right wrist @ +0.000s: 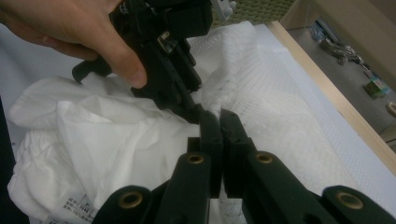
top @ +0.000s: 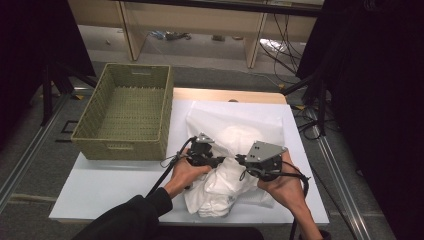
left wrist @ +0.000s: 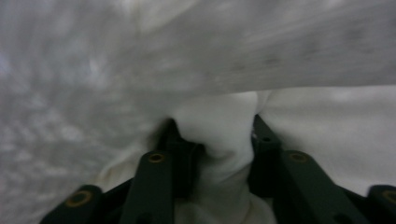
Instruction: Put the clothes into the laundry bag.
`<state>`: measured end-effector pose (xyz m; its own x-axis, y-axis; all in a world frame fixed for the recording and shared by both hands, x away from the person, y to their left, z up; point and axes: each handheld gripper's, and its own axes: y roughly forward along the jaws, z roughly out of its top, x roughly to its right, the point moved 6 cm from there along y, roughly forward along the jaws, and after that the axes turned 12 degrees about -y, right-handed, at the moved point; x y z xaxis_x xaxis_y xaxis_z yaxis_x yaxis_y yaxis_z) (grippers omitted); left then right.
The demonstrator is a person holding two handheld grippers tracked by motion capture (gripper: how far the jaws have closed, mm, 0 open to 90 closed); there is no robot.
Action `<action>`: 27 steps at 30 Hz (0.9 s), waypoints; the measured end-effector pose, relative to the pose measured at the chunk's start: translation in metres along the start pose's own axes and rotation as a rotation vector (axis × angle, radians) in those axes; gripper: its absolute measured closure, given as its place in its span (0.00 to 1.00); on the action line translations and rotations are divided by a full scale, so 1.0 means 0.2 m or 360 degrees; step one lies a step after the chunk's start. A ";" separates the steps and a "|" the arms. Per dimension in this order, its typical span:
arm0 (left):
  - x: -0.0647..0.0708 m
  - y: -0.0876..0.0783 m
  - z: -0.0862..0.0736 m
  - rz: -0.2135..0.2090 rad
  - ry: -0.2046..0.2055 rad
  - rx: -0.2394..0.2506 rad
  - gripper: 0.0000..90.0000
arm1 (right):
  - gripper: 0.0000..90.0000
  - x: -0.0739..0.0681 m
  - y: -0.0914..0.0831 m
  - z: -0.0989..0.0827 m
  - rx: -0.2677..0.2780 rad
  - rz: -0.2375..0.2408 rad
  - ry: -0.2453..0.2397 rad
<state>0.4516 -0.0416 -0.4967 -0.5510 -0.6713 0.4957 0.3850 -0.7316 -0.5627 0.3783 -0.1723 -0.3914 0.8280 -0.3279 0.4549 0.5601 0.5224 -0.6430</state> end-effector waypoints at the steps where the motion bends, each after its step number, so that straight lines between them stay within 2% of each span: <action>1: 0.00 -0.02 0.00 -0.0018 0.0001 -0.0010 0.65 | 1.00 0.00 0.00 -0.01 -0.0003 0.0000 -0.0010; 3: 0.01 -0.09 0.00 -0.0028 -0.0019 -0.0019 0.51 | 1.00 0.00 0.01 -0.01 -0.0001 0.0018 0.0005; 5: 0.03 -0.17 -0.01 -0.0033 -0.0001 -0.0042 0.35 | 1.00 0.00 0.01 -0.02 0.0002 0.0013 0.0015; 7: 0.05 -0.28 -0.05 -0.0051 0.0045 -0.0070 0.27 | 1.00 0.01 0.01 -0.02 -0.0003 0.0010 0.0013; 8: 0.05 -0.28 -0.05 -0.0051 0.0045 -0.0070 0.25 | 1.00 0.01 0.01 -0.02 -0.0004 -0.0001 0.0011; 9: 0.05 -0.34 -0.10 -0.0036 0.0120 -0.0091 0.23 | 1.00 0.01 0.01 -0.02 -0.0006 0.0004 0.0020; 10: 0.04 -0.36 -0.15 -0.0005 0.0187 -0.0101 0.21 | 1.00 0.01 0.01 -0.02 -0.0007 0.0005 0.0012; 11: 0.03 -0.37 -0.19 0.0001 0.0233 -0.0132 0.18 | 1.00 0.00 0.01 -0.02 -0.0013 -0.0003 0.0010; 13: 0.00 -0.34 -0.24 0.0008 0.0218 -0.0180 0.17 | 1.00 0.00 0.01 -0.01 -0.0018 0.0006 0.0009; 15: -0.01 -0.29 -0.27 -0.0032 0.0156 -0.0203 0.17 | 1.00 0.00 0.02 -0.01 -0.0016 0.0004 -0.0001; 16: -0.01 -0.26 -0.27 -0.0056 0.0154 -0.0216 0.17 | 1.00 -0.01 0.02 -0.01 -0.0017 0.0009 0.0001; 17: -0.01 -0.24 -0.27 -0.0079 0.0149 -0.0224 0.21 | 1.00 -0.01 0.03 0.00 -0.0018 0.0011 0.0005; 18: 0.01 -0.22 -0.26 -0.0140 0.0152 -0.0222 0.35 | 1.00 -0.01 0.03 0.00 -0.0019 0.0008 -0.0007; 19: 0.01 -0.21 -0.25 -0.0185 0.0161 -0.0210 0.61 | 1.00 -0.01 0.03 -0.01 -0.0020 0.0006 -0.0011; 20: 0.02 -0.20 -0.25 -0.0187 0.0139 -0.0190 0.72 | 1.00 -0.02 0.04 -0.01 -0.0020 0.0022 -0.0008; 21: 0.03 -0.19 -0.24 -0.0191 0.0152 -0.0193 0.86 | 1.00 -0.02 0.04 -0.01 -0.0024 0.0021 -0.0012; 23: 0.06 -0.19 -0.21 -0.0218 0.0130 -0.0162 0.91 | 1.00 -0.02 0.04 -0.01 -0.0027 0.0025 -0.0007; 26: 0.10 -0.20 -0.17 -0.0234 0.0109 -0.0127 0.92 | 1.00 -0.02 0.04 0.00 -0.0020 0.0022 -0.0018; 27: 0.14 -0.20 -0.13 -0.0236 0.0130 -0.0092 0.93 | 1.00 -0.02 0.03 0.01 -0.0026 -0.0007 -0.0064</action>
<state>0.4013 -0.0289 -0.4770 -0.6578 -0.5427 0.5222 0.2527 -0.8123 -0.5257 0.3783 -0.1668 -0.3950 0.8239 -0.2983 0.4818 0.5644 0.5080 -0.6507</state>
